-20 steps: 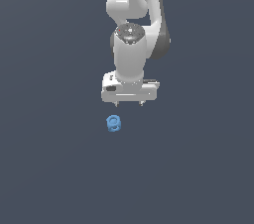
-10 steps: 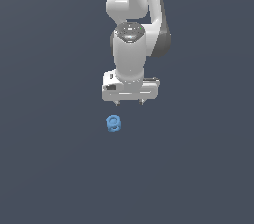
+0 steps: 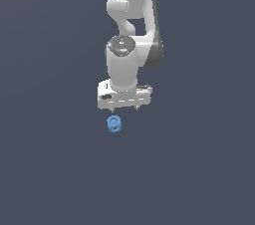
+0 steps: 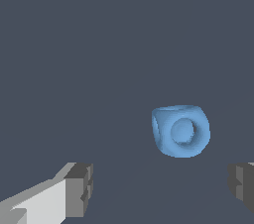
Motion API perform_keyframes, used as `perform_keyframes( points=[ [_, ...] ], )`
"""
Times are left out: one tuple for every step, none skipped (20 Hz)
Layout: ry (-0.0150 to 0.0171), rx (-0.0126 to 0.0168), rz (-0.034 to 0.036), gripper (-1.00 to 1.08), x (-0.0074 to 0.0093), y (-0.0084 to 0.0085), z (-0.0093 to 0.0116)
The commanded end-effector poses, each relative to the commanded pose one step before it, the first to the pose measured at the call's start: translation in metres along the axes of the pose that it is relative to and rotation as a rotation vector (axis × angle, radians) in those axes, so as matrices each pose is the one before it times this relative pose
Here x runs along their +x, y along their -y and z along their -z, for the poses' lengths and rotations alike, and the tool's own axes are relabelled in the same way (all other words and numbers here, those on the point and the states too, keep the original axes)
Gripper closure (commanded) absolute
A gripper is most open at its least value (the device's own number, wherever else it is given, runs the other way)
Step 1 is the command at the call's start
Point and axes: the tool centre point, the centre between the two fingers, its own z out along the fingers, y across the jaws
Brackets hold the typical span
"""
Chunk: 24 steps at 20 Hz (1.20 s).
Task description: Pick up the object and move it to a goal position.
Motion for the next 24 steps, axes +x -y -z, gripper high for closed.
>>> perform_keyframes(
  points=[
    [0.00134,-0.00230,0.02931,-0.92,0.00135,-0.01100,-0.01386],
    [0.00033,-0.00094,0.01377,-0.92,0.00042,-0.00487,-0.00627],
    [0.00032,-0.00083,0.01298,-0.92,0.00023,-0.00458,-0.00594],
    [0.00030,-0.00072,0.01205,-0.92,0.00007,-0.00421,-0.00553],
    [0.00028,-0.00062,0.01108,-0.92,-0.00005,-0.00386,-0.00511],
    [0.00026,-0.00053,0.01013,-0.92,-0.00015,-0.00351,-0.00468],
    [0.00023,-0.00045,0.00919,-0.92,-0.00021,-0.00315,-0.00425],
    [0.00021,-0.00038,0.00822,-0.92,-0.00026,-0.00281,-0.00381],
    [0.00018,-0.00032,0.00727,-0.92,-0.00028,-0.00245,-0.00337],
    [0.00016,-0.00026,0.00626,-0.92,-0.00029,-0.00214,-0.00293],
    [0.00013,-0.00021,0.00534,-0.92,-0.00026,-0.00178,-0.00248],
    [0.00011,-0.00016,0.00436,-0.92,-0.00024,-0.00145,-0.00204],
    [0.00008,-0.00012,0.00338,-0.92,-0.00020,-0.00114,-0.00159],
    [0.00006,-0.00009,0.00244,-0.92,-0.00014,-0.00079,-0.00113],
    [0.00004,-0.00005,0.00146,-0.92,-0.00009,-0.00048,-0.00068],
    [0.00001,-0.00002,0.00049,-0.92,-0.00003,-0.00016,-0.00023],
    [0.00102,0.00034,-0.00403,-0.92,-0.00033,0.00056,0.00085],
    [0.00000,0.00000,0.00000,-0.92,-0.00001,-0.00002,-0.00040],
    [0.00000,0.00000,0.00000,-0.92,-0.00004,-0.00006,-0.00119],
    [0.00000,0.00000,0.00000,-0.92,-0.00006,-0.00010,-0.00198],
    [-0.00011,-0.00004,0.00047,-0.92,-0.00001,0.00014,-0.00269],
    [-0.00011,-0.00003,0.00047,-0.92,-0.00004,0.00011,-0.00346],
    [0.00000,0.00000,0.00000,-0.92,-0.00018,-0.00021,-0.00430],
    [-0.00016,-0.00004,0.00067,-0.92,-0.00009,0.00016,-0.00494]
  ],
)
